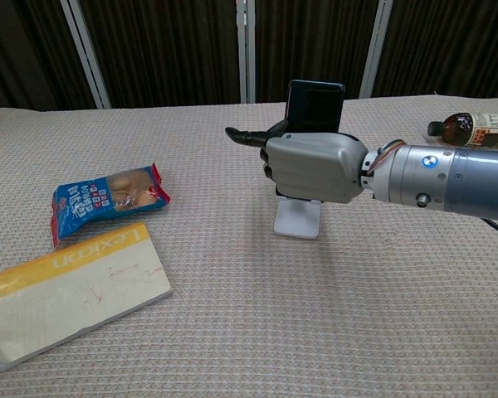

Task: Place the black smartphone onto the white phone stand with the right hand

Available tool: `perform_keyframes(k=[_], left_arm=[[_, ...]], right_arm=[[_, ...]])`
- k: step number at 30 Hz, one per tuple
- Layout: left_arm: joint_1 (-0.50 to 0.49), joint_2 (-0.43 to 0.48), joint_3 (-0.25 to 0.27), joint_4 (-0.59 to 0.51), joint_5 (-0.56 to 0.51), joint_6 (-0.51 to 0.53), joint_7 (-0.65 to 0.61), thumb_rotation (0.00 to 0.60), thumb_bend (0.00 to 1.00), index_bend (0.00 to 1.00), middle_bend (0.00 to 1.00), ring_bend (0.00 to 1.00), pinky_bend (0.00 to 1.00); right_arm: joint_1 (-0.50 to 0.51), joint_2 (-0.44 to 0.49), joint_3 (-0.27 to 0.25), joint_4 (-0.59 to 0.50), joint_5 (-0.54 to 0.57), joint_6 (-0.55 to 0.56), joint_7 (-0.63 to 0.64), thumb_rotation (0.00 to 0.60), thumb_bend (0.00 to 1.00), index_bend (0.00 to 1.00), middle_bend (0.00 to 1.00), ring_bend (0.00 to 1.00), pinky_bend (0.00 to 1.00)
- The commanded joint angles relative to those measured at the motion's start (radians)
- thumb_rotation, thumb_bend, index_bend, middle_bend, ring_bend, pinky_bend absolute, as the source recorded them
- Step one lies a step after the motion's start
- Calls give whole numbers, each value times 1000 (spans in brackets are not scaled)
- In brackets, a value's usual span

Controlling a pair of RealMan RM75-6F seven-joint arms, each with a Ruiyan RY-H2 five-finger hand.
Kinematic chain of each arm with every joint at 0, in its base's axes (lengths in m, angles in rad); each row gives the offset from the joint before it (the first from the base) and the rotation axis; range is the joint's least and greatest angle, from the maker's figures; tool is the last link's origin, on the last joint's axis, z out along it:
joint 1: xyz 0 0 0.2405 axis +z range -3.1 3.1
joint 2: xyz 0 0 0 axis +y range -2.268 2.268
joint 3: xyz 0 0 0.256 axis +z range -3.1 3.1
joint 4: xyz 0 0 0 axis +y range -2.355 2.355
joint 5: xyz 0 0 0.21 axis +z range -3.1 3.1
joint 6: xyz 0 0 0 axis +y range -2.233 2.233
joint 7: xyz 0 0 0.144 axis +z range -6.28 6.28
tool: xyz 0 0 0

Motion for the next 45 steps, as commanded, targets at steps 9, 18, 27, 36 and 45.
perform_keyframes(k=[9,18,27,36,45], left_arm=[[0,1,1,-1,3,1,-2,600,0,0,0,0,0],[1,2,4,-4,7,3,-3,600,0,0,0,0,0],[9,14,12,-19,35,21,-24,600,0,0,0,0,0],[22,32,29,-40,100,60,-60,600,0,0,0,0,0],[41,4,43,-7,199,156,-66,600,0,0,0,0,0]], right_arm=[[-6,0,-10,-1,11,17,13,600,99,251,171,202,0],[-24,19,-14,-25,21,49,20,600,98,199,135,191,0],[-80,96,-26,-114,17,143,54,600,93,114,120,191,0],[-264,236,-57,-350,23,442,281,600,80,95,110,180,0],[-529,339,-93,-643,201,704,702,600,0,0,0,0,0]])
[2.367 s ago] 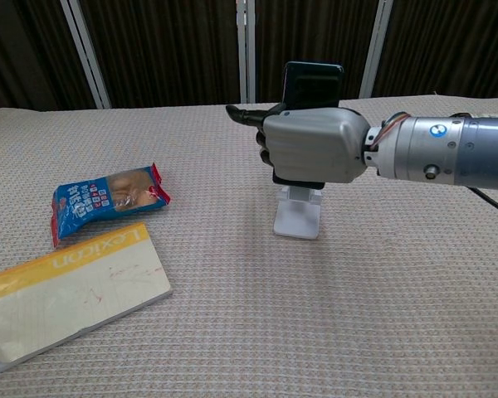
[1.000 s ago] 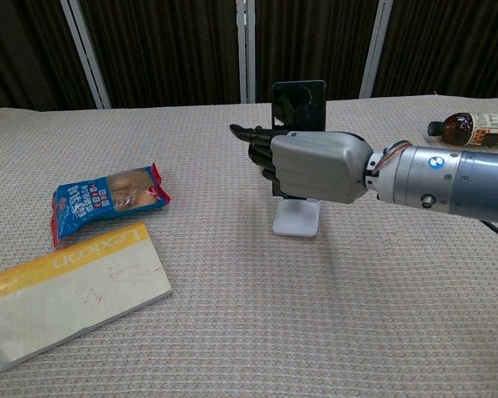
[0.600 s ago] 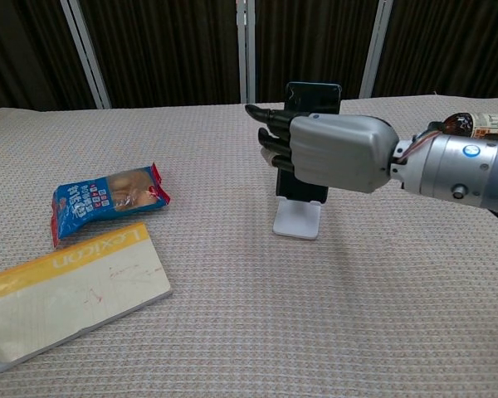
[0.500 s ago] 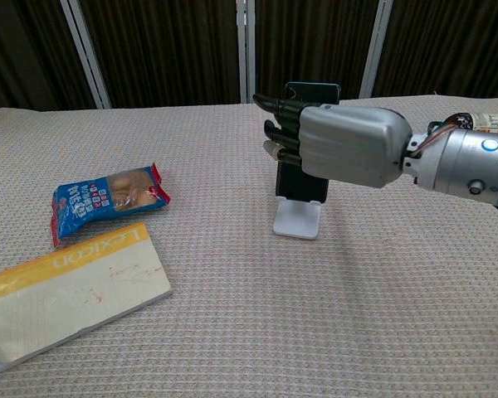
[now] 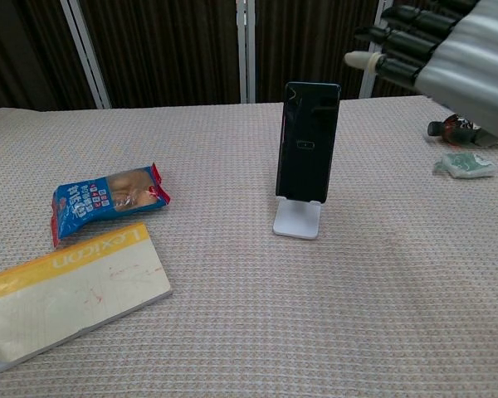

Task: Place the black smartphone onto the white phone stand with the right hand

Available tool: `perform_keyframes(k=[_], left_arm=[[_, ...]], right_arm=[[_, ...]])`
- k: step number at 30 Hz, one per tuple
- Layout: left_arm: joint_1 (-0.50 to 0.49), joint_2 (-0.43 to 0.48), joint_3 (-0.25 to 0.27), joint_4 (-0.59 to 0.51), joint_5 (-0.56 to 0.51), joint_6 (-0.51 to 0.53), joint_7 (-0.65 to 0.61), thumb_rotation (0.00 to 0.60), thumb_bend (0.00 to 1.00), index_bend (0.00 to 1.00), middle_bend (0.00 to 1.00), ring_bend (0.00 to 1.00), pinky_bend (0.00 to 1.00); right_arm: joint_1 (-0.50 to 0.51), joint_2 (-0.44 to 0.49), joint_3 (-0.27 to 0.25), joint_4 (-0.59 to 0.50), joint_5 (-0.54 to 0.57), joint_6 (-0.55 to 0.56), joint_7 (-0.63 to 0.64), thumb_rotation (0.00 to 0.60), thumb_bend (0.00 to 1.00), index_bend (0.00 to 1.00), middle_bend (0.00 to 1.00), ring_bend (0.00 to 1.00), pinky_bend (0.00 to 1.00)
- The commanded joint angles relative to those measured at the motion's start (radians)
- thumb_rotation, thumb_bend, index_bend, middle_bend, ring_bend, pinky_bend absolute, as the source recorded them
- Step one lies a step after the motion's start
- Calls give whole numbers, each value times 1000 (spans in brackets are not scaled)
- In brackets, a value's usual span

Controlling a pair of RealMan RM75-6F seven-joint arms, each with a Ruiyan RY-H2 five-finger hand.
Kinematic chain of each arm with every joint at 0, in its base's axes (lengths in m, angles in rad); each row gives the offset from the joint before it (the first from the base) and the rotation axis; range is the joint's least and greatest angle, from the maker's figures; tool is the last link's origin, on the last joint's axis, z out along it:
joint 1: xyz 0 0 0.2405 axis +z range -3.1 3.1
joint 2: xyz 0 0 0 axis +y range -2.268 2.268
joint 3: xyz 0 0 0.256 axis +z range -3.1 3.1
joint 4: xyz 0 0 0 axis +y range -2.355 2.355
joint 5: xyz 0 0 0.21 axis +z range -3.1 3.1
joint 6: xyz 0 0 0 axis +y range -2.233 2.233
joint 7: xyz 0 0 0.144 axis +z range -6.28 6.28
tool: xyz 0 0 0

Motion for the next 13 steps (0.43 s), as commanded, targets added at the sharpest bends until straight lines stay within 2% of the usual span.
perform_keyframes(k=[1,3,5,13], left_arm=[[12,-21,7,21,44,47,-3,600,0,0,0,0,0],[21,-22,12,22,69,75,-10,600,0,0,0,0,0],[25,-22,16,23,81,88,-15,600,0,0,0,0,0],[32,-16,23,18,97,103,-27,600,0,0,0,0,0]], right_arm=[[-189,76,-49,-180,117,174,307,600,0,0,0,0,0],[-252,101,-89,-191,130,217,449,600,0,0,0,0,0],[-288,113,-108,-170,126,237,529,600,0,0,0,0,0],[-350,118,-105,-94,147,248,634,600,0,0,0,0,0]])
